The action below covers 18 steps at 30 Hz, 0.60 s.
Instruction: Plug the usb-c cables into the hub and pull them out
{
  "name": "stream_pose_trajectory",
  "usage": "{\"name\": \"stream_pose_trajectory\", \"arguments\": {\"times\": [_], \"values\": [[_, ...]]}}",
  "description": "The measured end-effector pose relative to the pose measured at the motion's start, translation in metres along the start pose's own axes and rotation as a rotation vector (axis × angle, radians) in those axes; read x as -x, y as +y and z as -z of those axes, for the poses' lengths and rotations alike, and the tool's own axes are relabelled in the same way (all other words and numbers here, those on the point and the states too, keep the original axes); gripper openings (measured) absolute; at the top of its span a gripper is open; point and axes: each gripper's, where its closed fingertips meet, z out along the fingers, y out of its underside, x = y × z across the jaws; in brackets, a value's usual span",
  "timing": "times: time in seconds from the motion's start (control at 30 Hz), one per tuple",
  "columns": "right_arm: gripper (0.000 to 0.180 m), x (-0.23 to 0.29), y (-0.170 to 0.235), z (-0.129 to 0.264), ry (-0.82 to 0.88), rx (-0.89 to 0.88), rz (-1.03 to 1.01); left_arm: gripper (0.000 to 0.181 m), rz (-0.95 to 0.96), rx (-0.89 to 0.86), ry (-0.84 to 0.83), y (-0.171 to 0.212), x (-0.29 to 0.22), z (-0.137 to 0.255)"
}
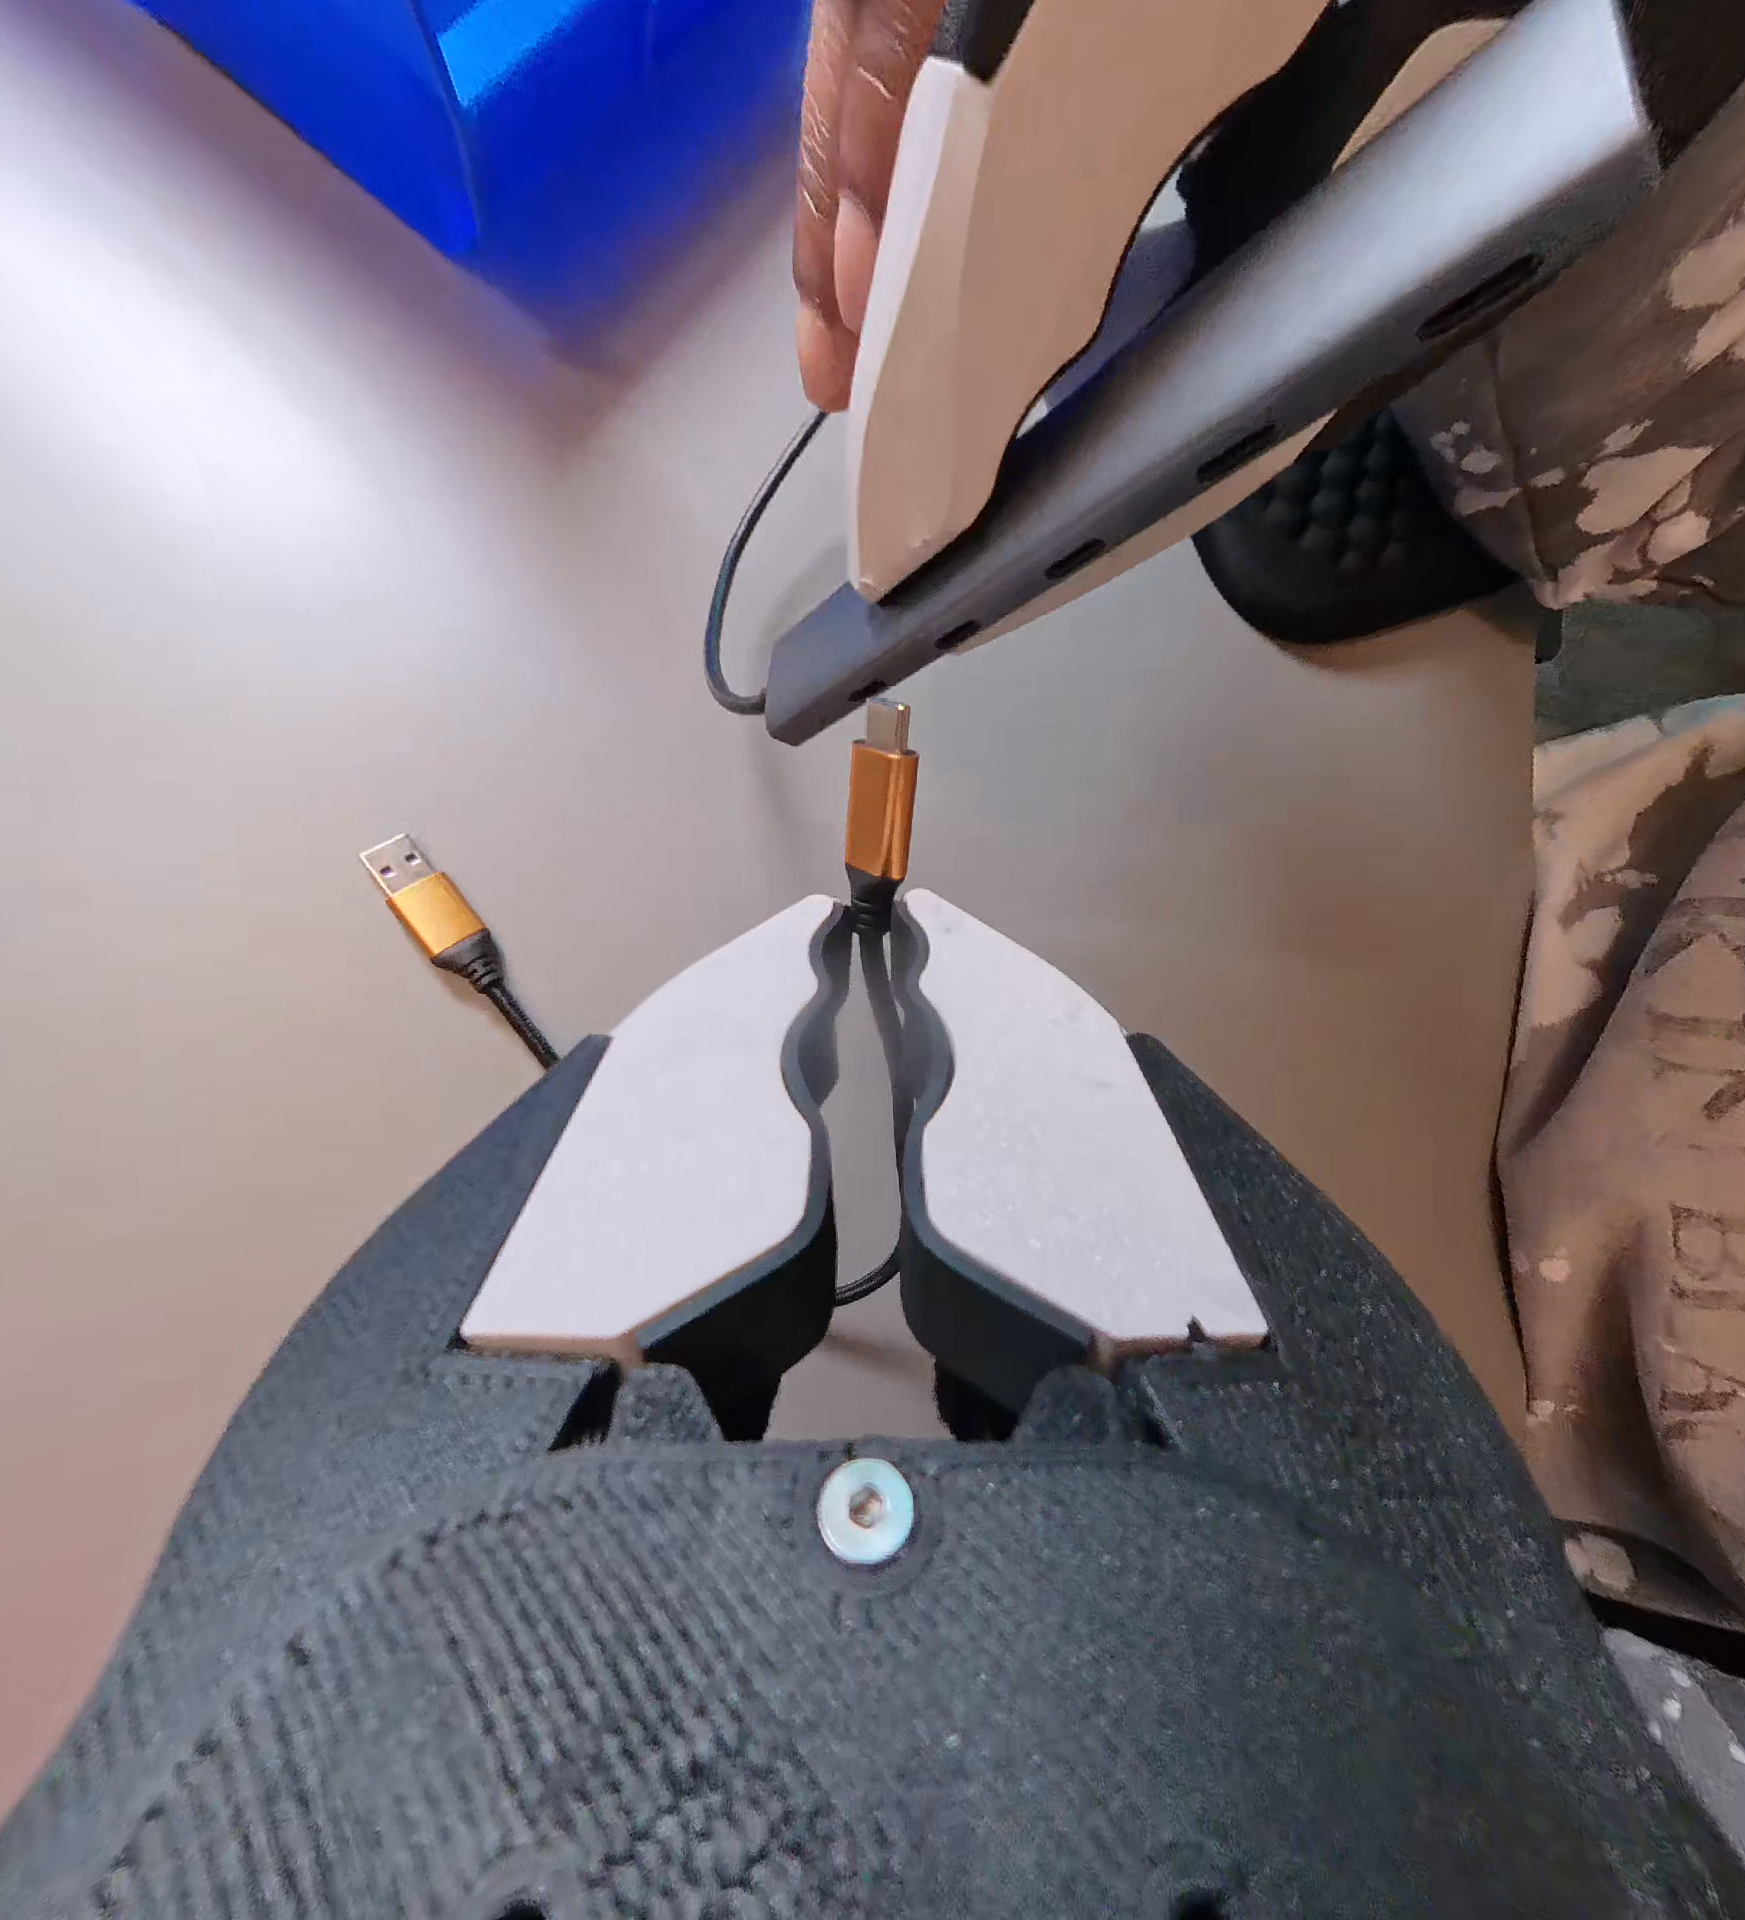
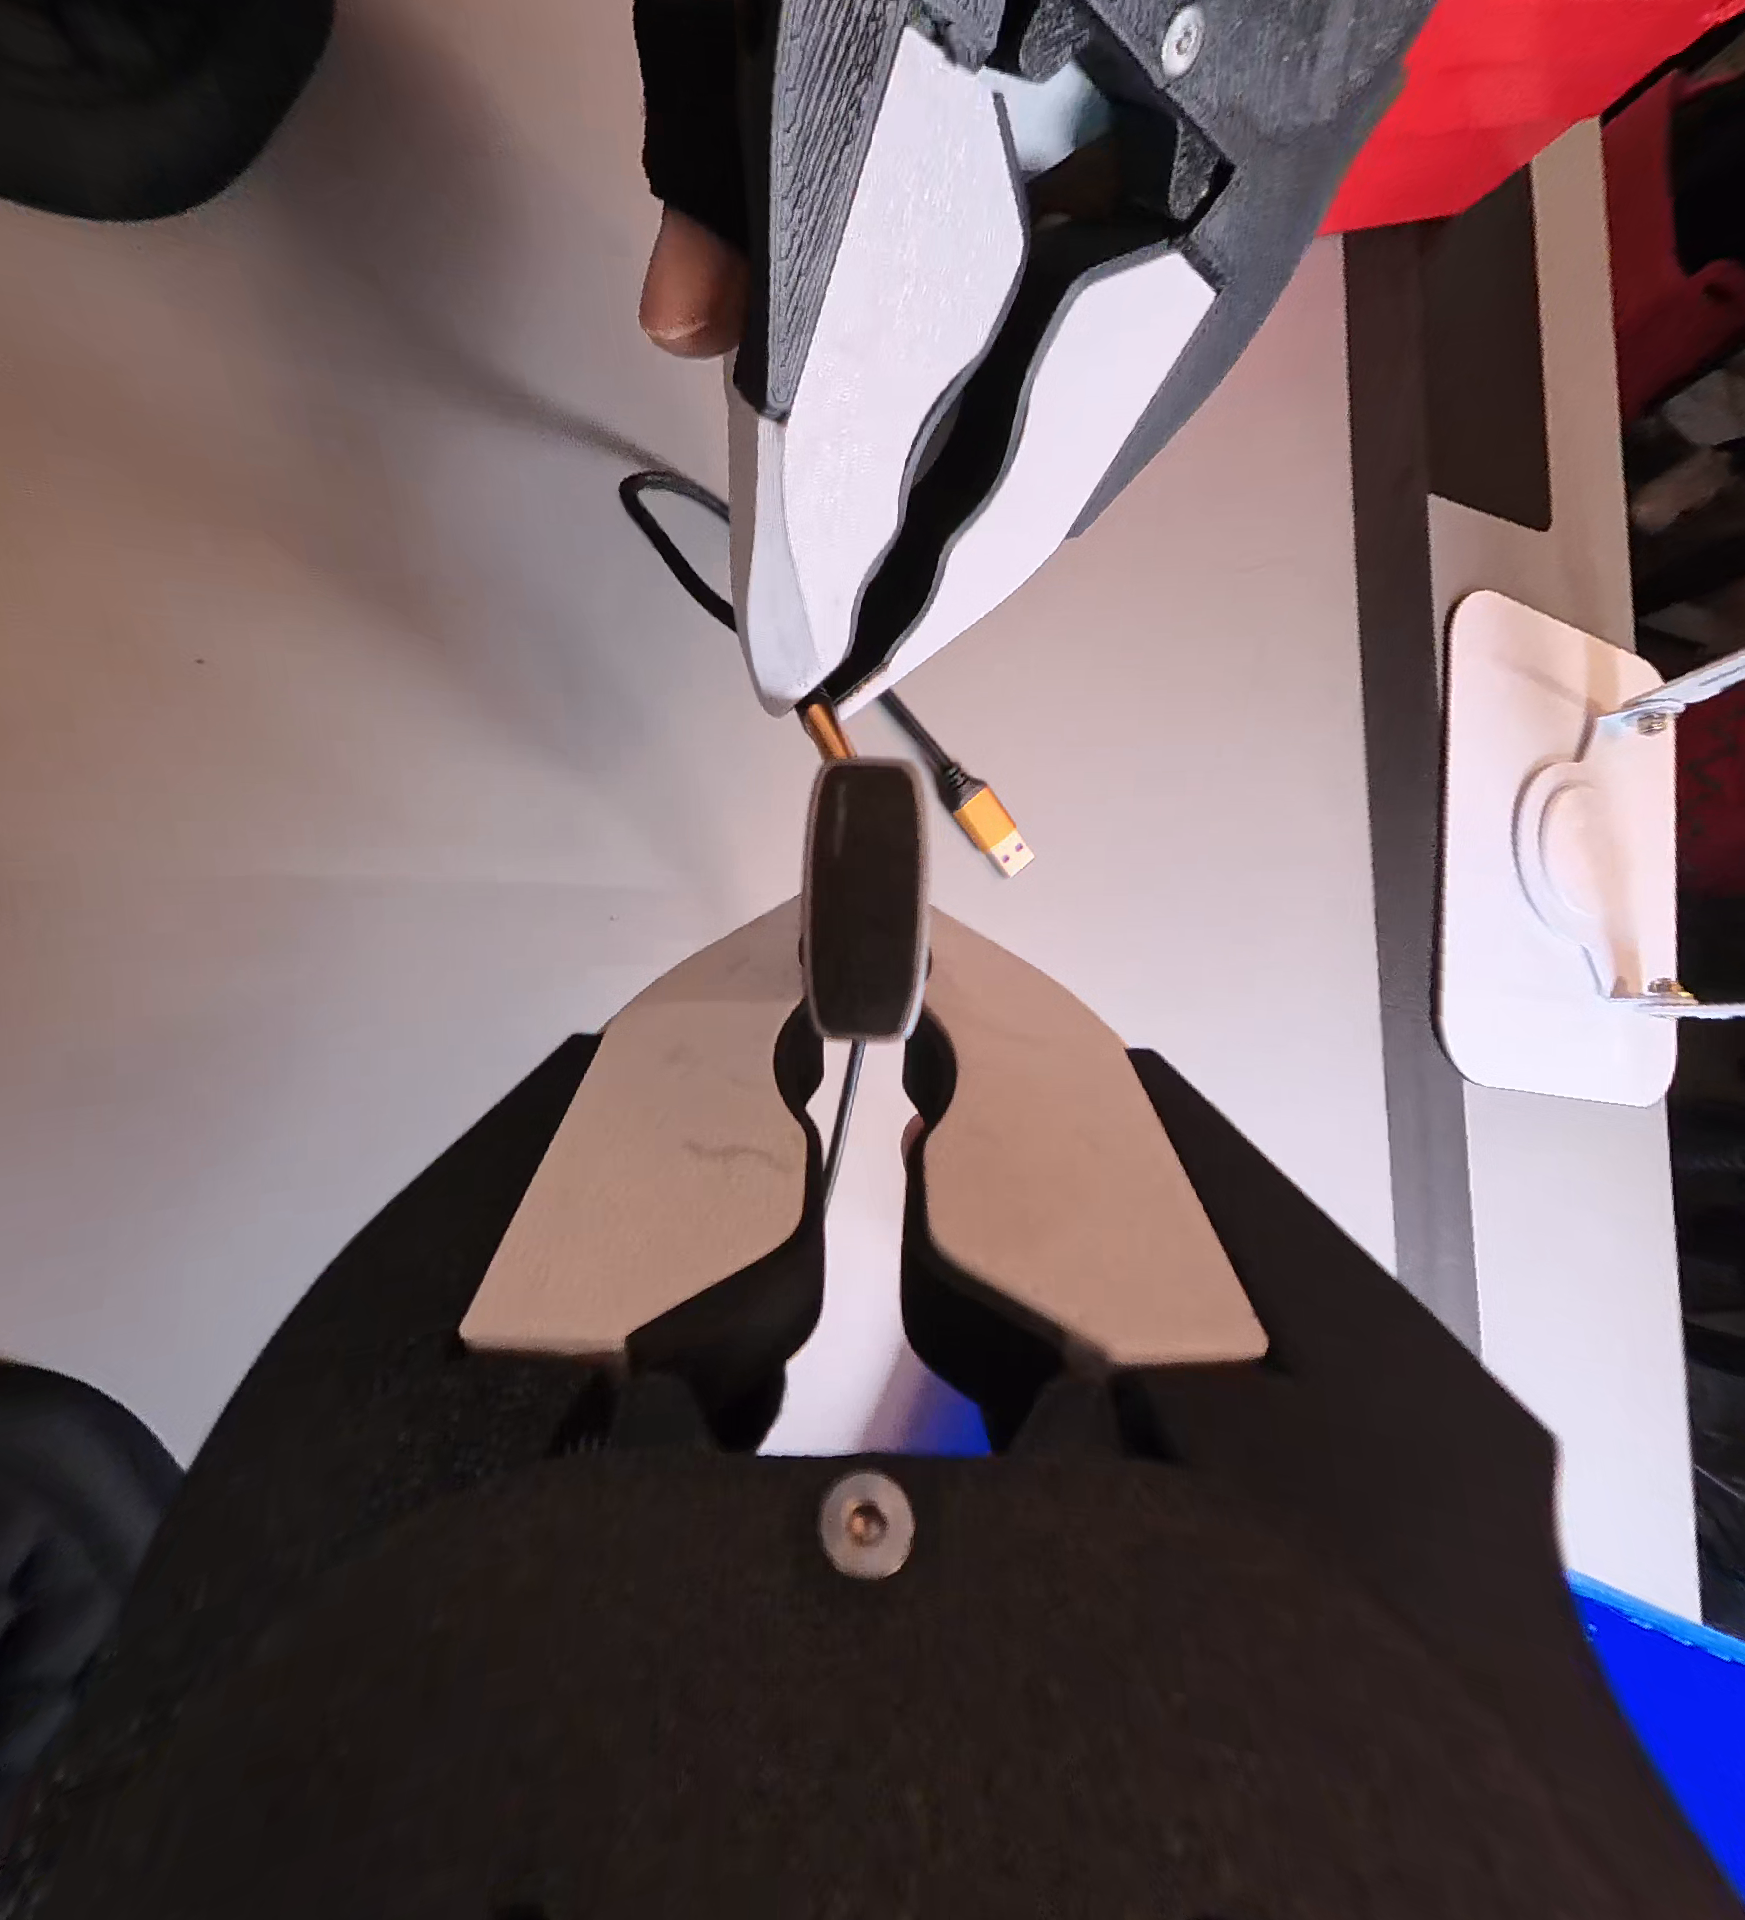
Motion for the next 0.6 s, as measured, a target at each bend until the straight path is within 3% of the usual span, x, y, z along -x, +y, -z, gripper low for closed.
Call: {"name": "stream_pose_trajectory", "arguments": {"times": [0.6], "values": [[0.010, 0.020, 0.006, -0.039, -0.008, 0.223, 0.204, 0.007, -0.004, 0.226, -0.021, 0.034, -0.003, -0.009]]}}
